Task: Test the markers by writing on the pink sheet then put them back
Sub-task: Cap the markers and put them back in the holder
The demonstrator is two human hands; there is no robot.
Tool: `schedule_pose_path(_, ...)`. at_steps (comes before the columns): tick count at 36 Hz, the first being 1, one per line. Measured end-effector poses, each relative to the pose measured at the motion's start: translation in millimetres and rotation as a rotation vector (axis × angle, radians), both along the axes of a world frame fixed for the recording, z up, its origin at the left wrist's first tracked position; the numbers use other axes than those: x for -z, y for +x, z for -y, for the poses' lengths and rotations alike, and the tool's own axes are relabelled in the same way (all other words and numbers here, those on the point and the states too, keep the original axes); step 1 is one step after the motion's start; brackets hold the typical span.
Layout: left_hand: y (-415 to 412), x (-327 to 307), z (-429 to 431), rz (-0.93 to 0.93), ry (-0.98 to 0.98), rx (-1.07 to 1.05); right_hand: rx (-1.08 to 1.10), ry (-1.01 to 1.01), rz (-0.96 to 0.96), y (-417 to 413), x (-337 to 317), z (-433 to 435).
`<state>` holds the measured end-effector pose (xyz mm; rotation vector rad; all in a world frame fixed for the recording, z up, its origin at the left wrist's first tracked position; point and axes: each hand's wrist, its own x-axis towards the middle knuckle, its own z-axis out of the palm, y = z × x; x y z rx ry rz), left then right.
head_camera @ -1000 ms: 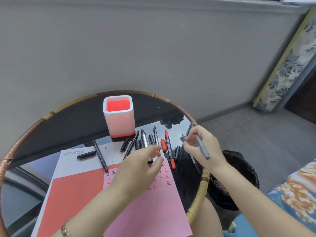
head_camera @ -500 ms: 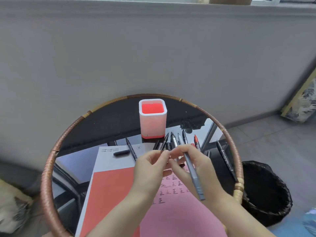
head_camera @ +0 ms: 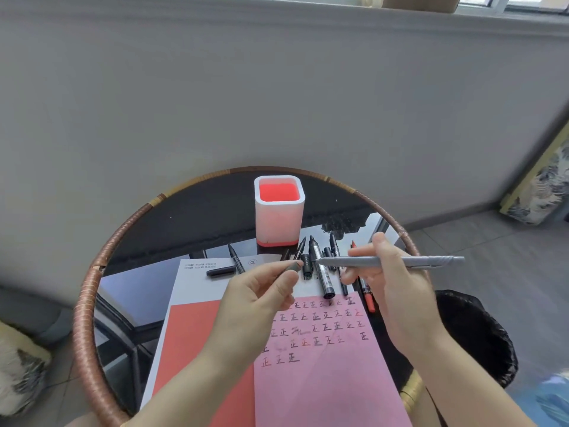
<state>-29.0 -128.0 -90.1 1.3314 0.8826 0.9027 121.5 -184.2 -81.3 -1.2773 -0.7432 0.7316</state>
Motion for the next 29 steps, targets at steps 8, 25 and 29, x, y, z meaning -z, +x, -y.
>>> schedule_pose_path(8, -0.9, -2.8, 2.9, 0.043, -0.026, 0.038, 0.009, -0.034, 0.017, -0.6, 2.3, 2.1)
schedule_pose_path(25, -4.9, 0.6, 3.7, -0.044, 0.065, 0.163, -0.041, -0.059, 0.024, 4.5, -2.5, 6.5)
schedule_pose_path(29, -2.8, -0.1, 6.6, -0.036, 0.101, 0.169, -0.051, -0.081, 0.064, 1.6, -2.8, 8.0)
